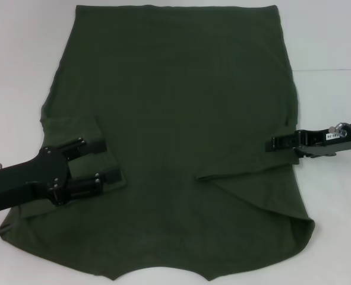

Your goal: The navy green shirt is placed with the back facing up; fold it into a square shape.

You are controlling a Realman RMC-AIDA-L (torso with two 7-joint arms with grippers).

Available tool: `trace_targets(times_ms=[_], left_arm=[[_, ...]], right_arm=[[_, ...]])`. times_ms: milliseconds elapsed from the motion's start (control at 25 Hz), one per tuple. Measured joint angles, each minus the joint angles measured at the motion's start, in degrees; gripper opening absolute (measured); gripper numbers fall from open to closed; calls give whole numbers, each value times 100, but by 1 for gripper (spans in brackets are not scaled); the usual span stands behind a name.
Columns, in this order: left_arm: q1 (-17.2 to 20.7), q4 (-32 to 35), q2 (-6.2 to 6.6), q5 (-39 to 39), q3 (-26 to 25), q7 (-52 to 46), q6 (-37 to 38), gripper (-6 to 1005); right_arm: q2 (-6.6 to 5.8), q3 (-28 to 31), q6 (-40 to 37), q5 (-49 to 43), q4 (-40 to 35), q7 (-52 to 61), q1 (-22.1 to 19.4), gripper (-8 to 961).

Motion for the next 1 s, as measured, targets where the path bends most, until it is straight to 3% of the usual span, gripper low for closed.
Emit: trace_targets(times_ms=[400,760,880,1000], left_arm=[[0,0,0,0,0,0,6,866],[0,0,2,-1,0,4,50,866],[9,0,4,-2,0,3,76,866],[16,0,6,-4,0,3,78,866]], right_arm=[[-16,2,-138,661,-4,-13,94,850],[62,28,498,2031,-18,-155,216,841],[3,-7,522,2068,-10,-150,289,837],[-173,-54,269,1774,-7,61,391,834]])
